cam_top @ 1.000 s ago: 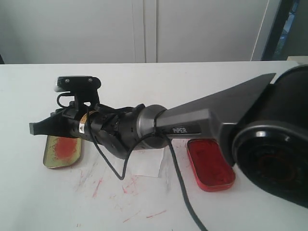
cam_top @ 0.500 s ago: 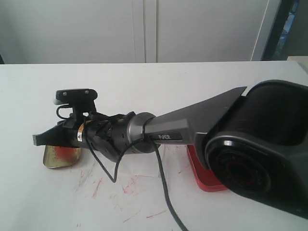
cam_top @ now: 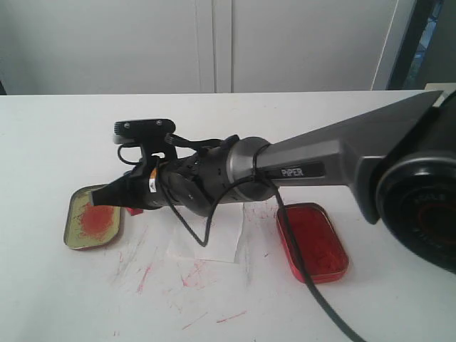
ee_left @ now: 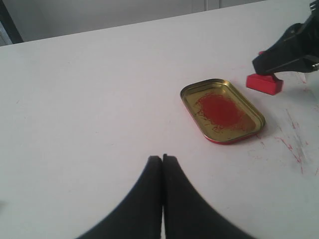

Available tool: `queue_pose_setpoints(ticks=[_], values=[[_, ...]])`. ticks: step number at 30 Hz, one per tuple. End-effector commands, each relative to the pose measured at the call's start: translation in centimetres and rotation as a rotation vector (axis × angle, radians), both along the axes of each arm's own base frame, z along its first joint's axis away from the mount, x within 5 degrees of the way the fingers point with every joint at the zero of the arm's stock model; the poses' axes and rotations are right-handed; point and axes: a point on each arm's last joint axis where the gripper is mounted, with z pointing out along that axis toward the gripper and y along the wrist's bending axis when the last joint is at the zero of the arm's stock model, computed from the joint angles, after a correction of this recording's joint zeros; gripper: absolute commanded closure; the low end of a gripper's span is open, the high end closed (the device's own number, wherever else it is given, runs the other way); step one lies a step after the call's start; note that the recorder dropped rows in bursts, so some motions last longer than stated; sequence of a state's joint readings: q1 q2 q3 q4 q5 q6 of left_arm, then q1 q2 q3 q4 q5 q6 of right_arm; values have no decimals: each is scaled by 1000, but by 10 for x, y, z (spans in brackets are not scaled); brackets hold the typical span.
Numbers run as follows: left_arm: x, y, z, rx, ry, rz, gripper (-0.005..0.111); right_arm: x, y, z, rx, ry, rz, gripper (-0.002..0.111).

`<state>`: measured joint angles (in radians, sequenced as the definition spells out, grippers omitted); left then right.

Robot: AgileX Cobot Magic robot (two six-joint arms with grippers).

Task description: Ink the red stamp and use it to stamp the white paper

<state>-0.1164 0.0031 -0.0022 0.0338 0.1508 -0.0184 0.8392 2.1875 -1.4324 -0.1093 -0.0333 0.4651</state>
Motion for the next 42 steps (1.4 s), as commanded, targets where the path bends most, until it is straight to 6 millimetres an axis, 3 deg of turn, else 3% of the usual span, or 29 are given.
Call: queue_pose_setpoints(ticks=[1,15,21,24,28,30,32,33,34,35,36,39,42], values=[[0,0,0,-4,-1,-7,107,-11,-21,-3,-89,1,31,108],[0,0,0,-4,-1,-7,107,-36,-45,23,-64,47,-5,108],[0,0,0,-4,-1,-7,107,-76,-14,34,54,83,39,108],[0,0,0,-4,-1,-7,107,-77,-12,39,144,159,-38,108],[0,0,0,-4,-1,-7,107,-73,-16,49,166,130,-29,108],[0,0,0,-4,-1,-7,107,-75,-16,55,179,99,11,108],[0,0,0,-4,-1,-7,107,-85,-12,61,312,72,211,108],[0,0,0,-4,-1,-7,107,-88,-13,64,445,168,476,108],[0,0,0,-4,-1,-7,107,-82,-16,61,498,257,524,108],[0,0,0,-4,-1,-7,107,-63,-27,46,535,398,422,108],[0,0,0,-4,-1,-7,107,-53,-37,39,554,431,404,108],[0,0,0,-4,-1,-7,107,-52,-41,32,549,440,458,108],[0,0,0,-4,-1,-7,107,-47,-44,17,434,408,414,108]])
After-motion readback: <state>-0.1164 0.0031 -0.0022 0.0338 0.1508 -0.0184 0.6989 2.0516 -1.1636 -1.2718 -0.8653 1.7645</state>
